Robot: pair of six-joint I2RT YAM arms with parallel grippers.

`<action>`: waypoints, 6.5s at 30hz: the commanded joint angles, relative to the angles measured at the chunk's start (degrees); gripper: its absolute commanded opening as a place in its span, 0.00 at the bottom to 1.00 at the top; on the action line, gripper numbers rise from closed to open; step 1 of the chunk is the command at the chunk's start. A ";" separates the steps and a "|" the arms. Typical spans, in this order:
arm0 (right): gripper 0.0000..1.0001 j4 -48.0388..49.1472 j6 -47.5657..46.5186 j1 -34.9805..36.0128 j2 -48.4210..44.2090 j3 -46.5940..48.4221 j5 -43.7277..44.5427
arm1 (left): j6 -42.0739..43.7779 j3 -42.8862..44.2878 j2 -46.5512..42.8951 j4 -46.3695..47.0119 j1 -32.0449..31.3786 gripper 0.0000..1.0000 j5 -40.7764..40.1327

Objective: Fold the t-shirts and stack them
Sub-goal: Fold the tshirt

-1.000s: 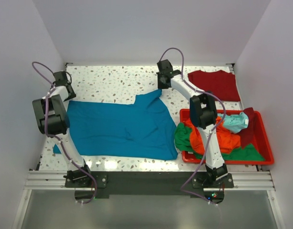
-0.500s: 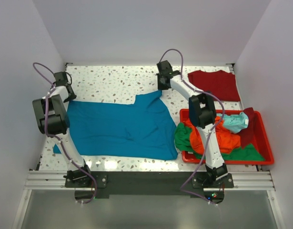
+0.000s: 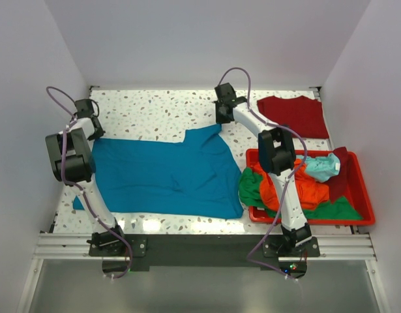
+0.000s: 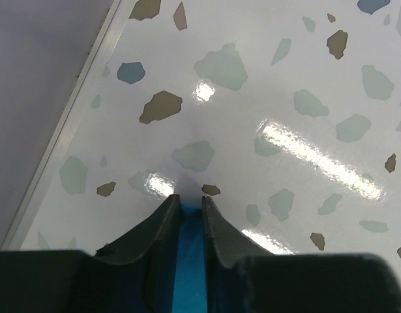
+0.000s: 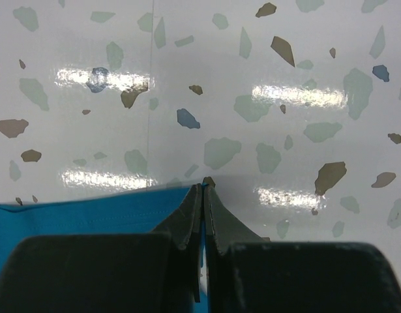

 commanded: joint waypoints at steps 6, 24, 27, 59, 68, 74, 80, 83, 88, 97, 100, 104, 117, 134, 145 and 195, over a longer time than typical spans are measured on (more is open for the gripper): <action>0.00 0.59 0.96 -0.79 -1.40 1.72 0.48 | -0.18 1.62 2.25 0.11 0.52 0.00 -0.06; 0.00 -1.52 6.58 -4.39 0.70 13.58 -1.62 | -2.46 10.23 0.40 0.90 0.34 0.00 17.16; 0.00 -1.35 7.20 -4.65 1.23 15.87 -3.29 | -3.96 11.55 0.40 2.04 0.52 0.00 20.68; 0.00 4.46 11.42 3.52 -47.54 -47.13 -9.98 | -3.61 -10.93 -17.44 0.02 5.88 0.00 9.53; 0.00 2.35 12.83 5.19 -54.13 -51.01 -9.72 | -2.82 -13.40 -18.84 1.25 7.82 0.00 11.55; 0.00 1.38 13.27 5.54 -56.86 -52.59 -8.66 | -1.33 -17.26 -24.28 3.71 7.90 0.00 11.81; 0.00 0.15 13.44 7.47 -58.71 -55.05 -8.22 | -0.89 -22.01 -28.25 4.51 7.90 0.00 10.42; 0.00 -0.12 14.14 8.96 -59.50 -57.59 -7.70 | -0.71 -23.33 -29.48 3.81 7.82 0.00 9.00; 0.00 0.06 15.55 10.81 -60.99 -60.32 -6.82 | -1.15 -25.26 -30.36 2.75 7.82 0.00 6.37; 0.00 -1.25 15.55 13.01 -60.47 -63.67 -5.85 | -2.91 -26.50 -30.45 0.20 8.08 0.54 0.39; 0.21 -3.18 15.55 15.12 -60.03 -64.37 -5.06 | -3.43 -26.50 -31.68 0.11 7.99 0.76 -0.14; 0.43 -5.47 15.11 19.95 -60.47 -63.85 -3.13 | -3.52 -26.85 -35.27 -0.50 7.82 0.83 1.52; 0.45 8.84 12.65 19.78 -43.87 -50.32 -8.83 | -2.65 -19.31 -40.03 -10.86 1.22 0.84 14.78; 0.41 7.36 7.38 18.11 -22.76 -31.76 -5.15 | -1.41 -21.93 -39.51 -9.73 1.05 0.84 17.70; 0.40 6.65 8.08 18.11 -22.15 -34.05 -5.59 | -1.32 -21.58 -38.71 -9.64 1.05 0.84 17.88; 0.00 3.05 15.54 23.20 -35.33 -41.52 -9.37 | -1.67 -22.46 -37.31 -8.59 1.14 0.85 17.79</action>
